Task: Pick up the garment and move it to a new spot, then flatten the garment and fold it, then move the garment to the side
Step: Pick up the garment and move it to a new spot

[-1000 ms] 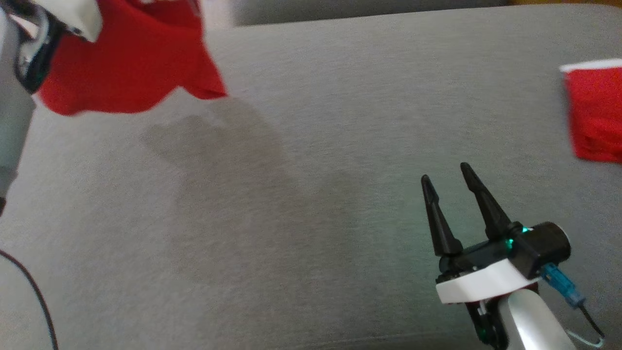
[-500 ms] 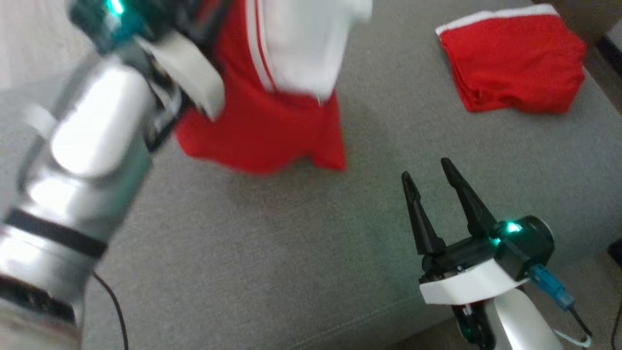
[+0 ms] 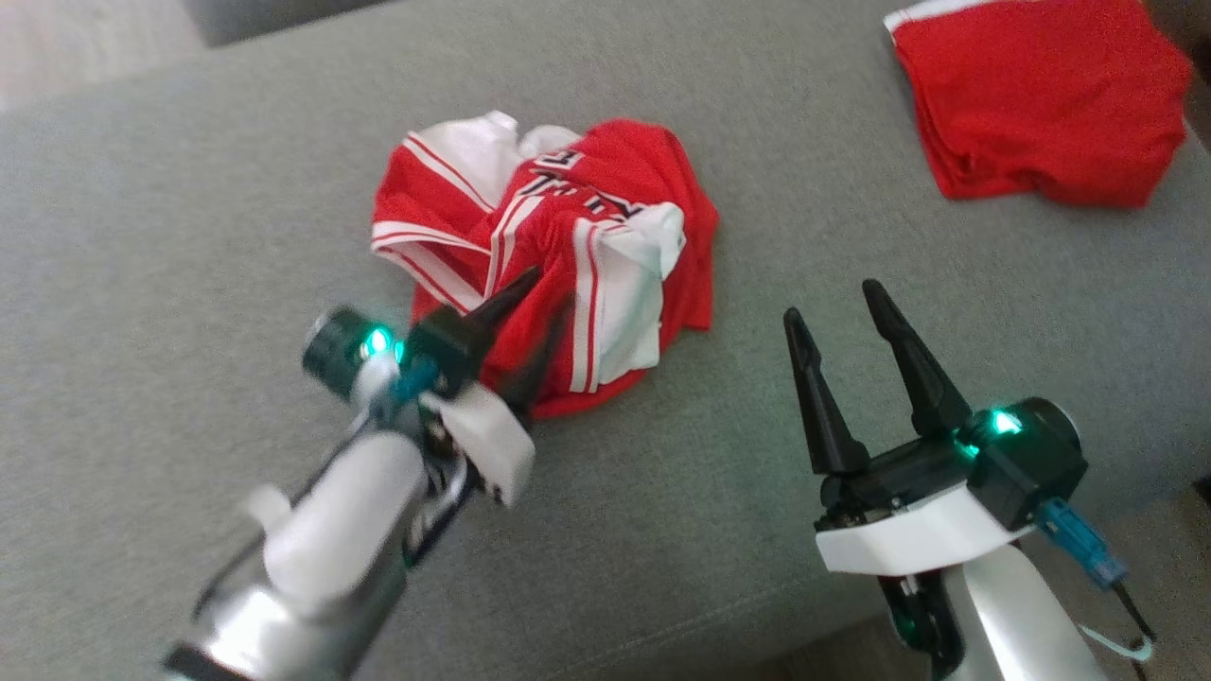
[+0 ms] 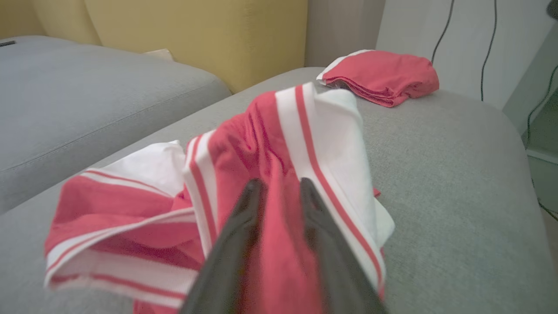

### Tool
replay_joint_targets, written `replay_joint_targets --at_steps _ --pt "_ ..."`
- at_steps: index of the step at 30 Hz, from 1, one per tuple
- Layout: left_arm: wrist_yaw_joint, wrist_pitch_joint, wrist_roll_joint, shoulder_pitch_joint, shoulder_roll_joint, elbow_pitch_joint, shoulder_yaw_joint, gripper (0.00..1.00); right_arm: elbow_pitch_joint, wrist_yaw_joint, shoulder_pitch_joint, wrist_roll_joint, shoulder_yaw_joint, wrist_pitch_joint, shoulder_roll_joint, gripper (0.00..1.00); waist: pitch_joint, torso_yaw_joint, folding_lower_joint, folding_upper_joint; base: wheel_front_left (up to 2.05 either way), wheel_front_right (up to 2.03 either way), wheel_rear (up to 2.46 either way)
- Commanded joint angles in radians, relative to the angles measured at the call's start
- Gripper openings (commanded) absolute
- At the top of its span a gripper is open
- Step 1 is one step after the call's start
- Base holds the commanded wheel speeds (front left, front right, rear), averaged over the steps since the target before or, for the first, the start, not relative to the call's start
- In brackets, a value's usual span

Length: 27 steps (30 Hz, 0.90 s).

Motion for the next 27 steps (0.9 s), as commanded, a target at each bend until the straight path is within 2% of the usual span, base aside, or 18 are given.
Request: replay_joint_targets --at_steps 1,5,6,7,8,14,22,27 --pt "0.028 -0.005 0.017 0.031 -0.004 -0.071 0.063 1.0 -0.02 0.003 0.006 0.002 0.015 -0.003 0.006 1.0 -0.067 0.051 -0.0002 0.0 0.0 0.0 0.0" --pt "0.077 -0.005 0.037 0.173 -0.026 -0.159 0.12 1.0 0.006 0.003 0.047 -0.001 0.006 -0.003 0.006 1.0 -0.16 0.109 -0.0002 0.0 0.0 0.0 0.0" --pt "0.104 -0.005 0.054 0.248 -0.028 -0.202 0.149 1.0 0.021 0.003 0.073 0.001 0.001 -0.003 0.004 1.0 -0.206 0.14 -0.0002 0.0 0.0 0.0 0.0" --pt "0.124 -0.005 0.062 0.282 -0.029 -0.228 0.17 1.0 0.026 0.003 0.085 0.002 -0.004 -0.003 0.003 1.0 -0.222 0.157 -0.0002 0.0 0.0 0.0 0.0" --pt "0.124 -0.005 0.062 0.282 -0.029 -0.228 0.17 1.0 0.026 0.003 0.085 0.002 -0.004 -0.003 0.003 1.0 -0.222 0.157 -0.0002 0.0 0.0 0.0 0.0" --pt "0.214 -0.005 0.096 0.476 -0.036 -0.384 0.319 1.0 0.059 0.003 0.141 -0.001 -0.046 -0.003 -0.001 1.0 -0.302 0.259 -0.0002 0.0 0.0 0.0 0.0" --pt "0.261 -0.005 0.164 0.69 -0.021 -0.55 0.485 1.0 0.089 0.003 0.205 -0.005 -0.091 -0.003 0.001 1.0 -0.377 0.34 -0.0002 0.0 0.0 0.0 0.0" --pt "0.266 -0.005 0.208 0.793 -0.028 -0.633 0.541 1.0 0.096 0.003 0.234 -0.002 -0.104 -0.003 0.003 1.0 -0.405 0.361 -0.0002 0.0 0.0 0.0 0.0"
